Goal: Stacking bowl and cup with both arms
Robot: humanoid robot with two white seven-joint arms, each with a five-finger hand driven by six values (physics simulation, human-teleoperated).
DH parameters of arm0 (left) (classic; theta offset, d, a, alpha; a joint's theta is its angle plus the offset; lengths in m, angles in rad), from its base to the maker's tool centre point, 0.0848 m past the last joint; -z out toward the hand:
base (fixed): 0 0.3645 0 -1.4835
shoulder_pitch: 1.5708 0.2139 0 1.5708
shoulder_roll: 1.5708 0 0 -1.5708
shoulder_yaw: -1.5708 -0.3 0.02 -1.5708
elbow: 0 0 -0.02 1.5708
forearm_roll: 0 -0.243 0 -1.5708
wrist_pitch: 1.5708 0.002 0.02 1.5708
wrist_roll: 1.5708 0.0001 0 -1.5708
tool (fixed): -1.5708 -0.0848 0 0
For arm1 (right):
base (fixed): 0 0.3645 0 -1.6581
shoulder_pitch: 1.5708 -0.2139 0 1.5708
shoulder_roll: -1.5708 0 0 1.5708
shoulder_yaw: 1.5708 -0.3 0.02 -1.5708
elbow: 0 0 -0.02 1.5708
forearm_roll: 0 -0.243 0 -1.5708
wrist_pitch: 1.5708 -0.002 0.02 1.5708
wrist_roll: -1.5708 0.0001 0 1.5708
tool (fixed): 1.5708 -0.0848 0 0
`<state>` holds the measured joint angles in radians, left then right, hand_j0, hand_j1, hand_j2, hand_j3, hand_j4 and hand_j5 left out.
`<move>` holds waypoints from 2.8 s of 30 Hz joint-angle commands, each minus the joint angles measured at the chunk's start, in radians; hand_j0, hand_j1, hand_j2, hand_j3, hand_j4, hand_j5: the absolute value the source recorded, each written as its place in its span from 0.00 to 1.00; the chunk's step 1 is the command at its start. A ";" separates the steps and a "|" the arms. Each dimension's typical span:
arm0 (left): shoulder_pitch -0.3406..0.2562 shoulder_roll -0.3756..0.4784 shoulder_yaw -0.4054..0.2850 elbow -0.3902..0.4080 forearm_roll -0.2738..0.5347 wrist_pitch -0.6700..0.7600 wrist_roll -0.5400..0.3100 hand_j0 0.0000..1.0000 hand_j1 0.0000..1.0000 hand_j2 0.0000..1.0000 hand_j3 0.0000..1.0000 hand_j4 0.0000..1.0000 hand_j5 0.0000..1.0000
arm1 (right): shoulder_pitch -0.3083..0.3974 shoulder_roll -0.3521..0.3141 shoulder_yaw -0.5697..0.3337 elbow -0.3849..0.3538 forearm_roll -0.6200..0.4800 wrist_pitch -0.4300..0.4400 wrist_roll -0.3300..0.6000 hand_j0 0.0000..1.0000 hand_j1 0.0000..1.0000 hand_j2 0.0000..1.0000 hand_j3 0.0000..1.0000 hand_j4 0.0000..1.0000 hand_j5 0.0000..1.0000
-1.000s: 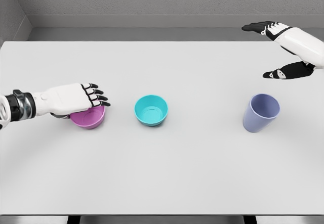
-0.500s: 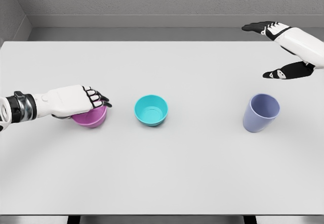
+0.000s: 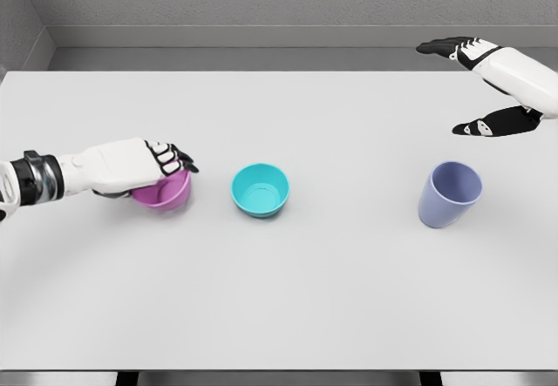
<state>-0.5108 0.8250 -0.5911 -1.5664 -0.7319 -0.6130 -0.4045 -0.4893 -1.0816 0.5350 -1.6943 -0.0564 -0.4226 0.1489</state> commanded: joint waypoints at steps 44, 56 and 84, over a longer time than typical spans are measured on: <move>-0.106 -0.273 -0.076 0.002 -0.050 0.002 -0.007 0.87 0.87 0.87 0.87 0.87 0.87 | 0.006 -0.001 0.000 0.002 -0.003 0.001 0.000 1.00 1.00 1.00 1.00 1.00 1.00; -0.109 -0.268 -0.065 0.000 -0.034 0.002 0.001 1.00 1.00 1.00 1.00 1.00 1.00 | 0.006 -0.003 0.000 -0.001 -0.003 0.001 0.000 1.00 1.00 1.00 1.00 1.00 1.00; -0.135 0.102 -0.010 0.190 0.273 0.002 0.001 1.00 1.00 1.00 1.00 1.00 1.00 | 0.081 -0.032 -0.228 -0.010 0.173 -0.050 0.462 1.00 1.00 1.00 1.00 1.00 1.00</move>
<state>-0.6458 0.9231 -0.6011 -1.3772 -0.4649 -0.6128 -0.4044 -0.3973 -1.1139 0.3054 -1.7051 0.1181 -0.4699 0.5957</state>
